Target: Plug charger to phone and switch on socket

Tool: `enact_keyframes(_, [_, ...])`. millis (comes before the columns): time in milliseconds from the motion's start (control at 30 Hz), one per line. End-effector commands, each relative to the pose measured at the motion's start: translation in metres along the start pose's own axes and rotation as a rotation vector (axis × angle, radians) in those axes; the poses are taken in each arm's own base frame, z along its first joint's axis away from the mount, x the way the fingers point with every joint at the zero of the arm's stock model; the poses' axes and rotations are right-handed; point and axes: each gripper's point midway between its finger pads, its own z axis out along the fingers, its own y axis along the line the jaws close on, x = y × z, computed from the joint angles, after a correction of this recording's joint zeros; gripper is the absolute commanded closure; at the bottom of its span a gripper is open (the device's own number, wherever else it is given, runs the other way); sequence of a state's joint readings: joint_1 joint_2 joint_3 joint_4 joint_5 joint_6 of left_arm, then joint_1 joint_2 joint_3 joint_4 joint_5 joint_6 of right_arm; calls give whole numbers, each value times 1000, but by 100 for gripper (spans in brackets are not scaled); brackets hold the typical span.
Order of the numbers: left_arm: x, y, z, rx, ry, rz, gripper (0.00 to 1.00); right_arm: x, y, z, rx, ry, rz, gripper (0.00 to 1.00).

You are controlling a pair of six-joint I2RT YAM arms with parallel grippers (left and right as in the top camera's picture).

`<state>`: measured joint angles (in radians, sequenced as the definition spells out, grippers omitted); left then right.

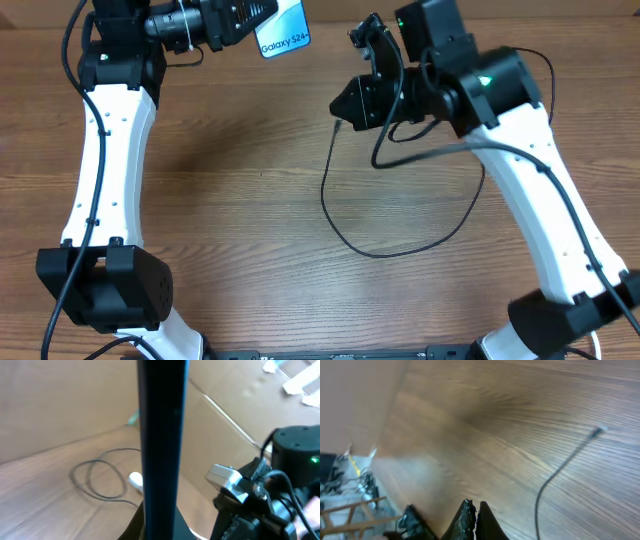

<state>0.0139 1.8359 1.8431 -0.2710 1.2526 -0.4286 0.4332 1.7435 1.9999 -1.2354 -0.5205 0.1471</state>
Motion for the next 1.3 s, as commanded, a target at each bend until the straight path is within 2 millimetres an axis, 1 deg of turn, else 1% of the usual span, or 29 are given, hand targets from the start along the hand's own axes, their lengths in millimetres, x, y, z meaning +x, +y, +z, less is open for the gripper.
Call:
enact_keyframes(0, [2, -35, -3, 135, 56, -31, 96, 0, 5, -9, 8, -19, -18, 96])
enact_keyframes(67, [6, -32, -4, 128, 65, -70, 96, 0, -29, -11, 197, -45, 142, 96])
enact_keyframes(100, [9, -29, -3, 114, 67, -84, 96, 3, -44, -11, 270, -48, 194, 94])
enact_keyframes(133, [13, -22, -3, 85, 66, -102, 96, 8, -53, -9, 312, -40, 226, 90])
enact_keyframes(167, [17, -13, -3, 40, 65, -125, 96, 12, -58, -6, 329, -31, 246, 88])
enact_keyframes(200, [23, 0, -3, -31, 65, -154, 96, 21, -66, 2, 344, 0, 282, 82])
enact_keyframes(233, [38, 29, -7, -199, 74, -208, 96, 29, -70, 7, 350, 24, 301, 73])
enact_keyframes(267, [56, 62, -19, -407, 101, -261, 96, 43, -78, 18, 363, 71, 315, 50])
enact_keyframes(300, [68, 79, -29, -528, 120, -297, 96, 50, -82, 23, 369, 92, 313, 41])
enact_keyframes(333, [86, 102, -49, -718, 157, -350, 96, 67, -91, 37, 378, 146, 294, 28])
enact_keyframes(367, [96, 110, -60, -801, 179, -372, 96, 75, -95, 43, 380, 171, 274, 24])
enact_keyframes(400, [104, 115, -70, -868, 202, -391, 96, 92, -101, 57, 382, 219, 232, 23])
enact_keyframes(433, [110, 117, -75, -905, 219, -405, 96, 101, -104, 66, 382, 244, 213, 23])
enact_keyframes(467, [117, 118, -81, -937, 241, -423, 96, 127, -113, 88, 408, 293, 176, 23])
enact_keyframes(500, [121, 117, -82, -942, 257, -429, 96, 146, -120, 102, 444, 326, 149, 23])
enact_keyframes(533, [123, 116, -83, -944, 265, -438, 96, 159, -125, 112, 471, 350, 127, 23])
enact_keyframes(600, [126, 115, -84, -945, 275, -450, 96, 200, -133, 140, 528, 437, 58, 23])
enact_keyframes(667, [128, 115, -84, -945, 279, -453, 96, 220, -134, 153, 561, 490, 20, 23])
enact_keyframes(700, [129, 114, -83, -944, 284, -455, 96, 227, -133, 159, 584, 512, -10, 23])
enact_keyframes(800, [131, 113, -83, -945, 292, -462, 96, 231, -132, 161, 606, 518, -43, 24])
enact_keyframes(867, [132, 112, -84, -944, 299, -460, 96, 237, -131, 161, 607, 535, -54, 39])
enact_keyframes(933, [134, 112, -84, -945, 305, -467, 96, 247, -135, 161, 616, 554, -54, 43])
enact_keyframes(1000, [135, 111, -84, -945, 310, -472, 96, 266, -140, 162, 611, 586, -47, 47])
enact_keyframes(1033, [135, 111, -84, -945, 309, -472, 96, 272, -143, 161, 622, 595, -28, 51])
enact_keyframes(1100, [135, 111, -84, -945, 309, -472, 96, 278, -142, 161, 621, 604, 4, 63])
enact_keyframes(1167, [135, 111, -84, -945, 310, -473, 96, 280, -141, 161, 613, 609, 11, 64])
enact_keyframes(1200, [136, 111, -84, -945, 311, -474, 96, 280, -141, 161, 613, 610, 11, 67])
enact_keyframes(1233, [136, 111, -85, -946, 312, -475, 96, 282, -141, 160, 619, 614, 22, 78])
enact_keyframes(1267, [136, 111, -85, -946, 313, -476, 96, 283, -142, 158, 627, 615, 38, 85])
